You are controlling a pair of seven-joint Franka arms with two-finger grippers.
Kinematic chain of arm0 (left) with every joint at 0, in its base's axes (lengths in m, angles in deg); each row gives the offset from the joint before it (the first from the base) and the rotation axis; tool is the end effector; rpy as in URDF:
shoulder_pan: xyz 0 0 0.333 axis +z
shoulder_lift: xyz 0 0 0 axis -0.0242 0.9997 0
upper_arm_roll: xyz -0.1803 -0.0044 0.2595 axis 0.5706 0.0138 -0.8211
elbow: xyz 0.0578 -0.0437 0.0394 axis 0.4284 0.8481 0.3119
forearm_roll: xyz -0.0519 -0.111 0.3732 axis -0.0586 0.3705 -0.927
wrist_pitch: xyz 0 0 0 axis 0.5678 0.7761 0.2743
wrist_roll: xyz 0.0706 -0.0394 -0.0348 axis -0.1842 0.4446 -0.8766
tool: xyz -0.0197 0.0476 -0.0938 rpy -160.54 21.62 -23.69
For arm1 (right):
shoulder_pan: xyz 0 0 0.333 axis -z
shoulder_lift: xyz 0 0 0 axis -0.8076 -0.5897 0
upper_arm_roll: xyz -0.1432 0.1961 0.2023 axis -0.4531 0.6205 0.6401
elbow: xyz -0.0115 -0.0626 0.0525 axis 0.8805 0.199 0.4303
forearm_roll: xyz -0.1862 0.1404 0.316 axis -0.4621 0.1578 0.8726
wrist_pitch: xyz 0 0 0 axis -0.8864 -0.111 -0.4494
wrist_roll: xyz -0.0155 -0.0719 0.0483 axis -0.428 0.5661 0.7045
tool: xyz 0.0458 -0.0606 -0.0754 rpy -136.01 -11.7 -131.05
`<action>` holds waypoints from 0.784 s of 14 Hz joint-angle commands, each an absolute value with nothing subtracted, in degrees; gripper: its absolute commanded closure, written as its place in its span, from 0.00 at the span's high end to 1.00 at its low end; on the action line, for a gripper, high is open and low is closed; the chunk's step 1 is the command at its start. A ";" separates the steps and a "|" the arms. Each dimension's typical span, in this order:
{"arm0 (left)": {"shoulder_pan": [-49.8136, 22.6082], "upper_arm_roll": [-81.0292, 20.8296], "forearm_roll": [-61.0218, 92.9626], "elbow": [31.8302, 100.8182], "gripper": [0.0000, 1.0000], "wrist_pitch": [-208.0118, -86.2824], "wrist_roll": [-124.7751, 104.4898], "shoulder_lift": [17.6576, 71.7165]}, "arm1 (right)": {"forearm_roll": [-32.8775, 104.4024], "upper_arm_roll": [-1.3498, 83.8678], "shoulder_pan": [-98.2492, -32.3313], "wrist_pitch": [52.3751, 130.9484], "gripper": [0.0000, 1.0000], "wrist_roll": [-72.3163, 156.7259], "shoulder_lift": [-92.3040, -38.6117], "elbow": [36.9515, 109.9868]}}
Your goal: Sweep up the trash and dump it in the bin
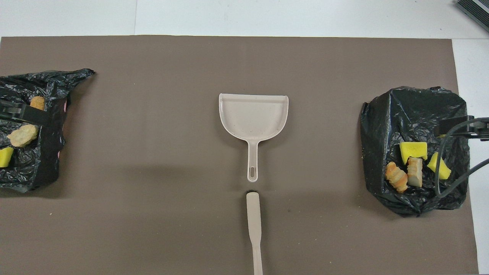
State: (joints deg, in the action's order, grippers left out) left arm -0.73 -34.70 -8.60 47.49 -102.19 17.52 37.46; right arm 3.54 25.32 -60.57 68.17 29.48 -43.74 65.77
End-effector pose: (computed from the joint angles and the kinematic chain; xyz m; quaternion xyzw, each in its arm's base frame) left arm 0.5732 0.0208 0.6005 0.9962 -0.0868 0.0034 0.0047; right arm 0.5252 -0.0264 0.6427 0.9976 -0.0576 0.0382 0.0049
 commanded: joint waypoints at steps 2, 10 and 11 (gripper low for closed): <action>-1.03 -33.75 -8.81 48.62 1.00 -102.54 9.20 35.86 | 2.18 25.36 -60.19 67.93 1.00 31.48 -44.40 64.81; -1.65 -30.93 -9.52 48.97 1.00 -98.24 11.28 33.40 | 3.06 25.27 -59.93 65.65 1.00 31.75 -44.14 64.73; -1.39 -30.93 -9.34 48.71 1.00 -97.19 11.36 33.31 | 3.06 25.27 -59.93 65.65 1.00 31.66 -43.88 64.64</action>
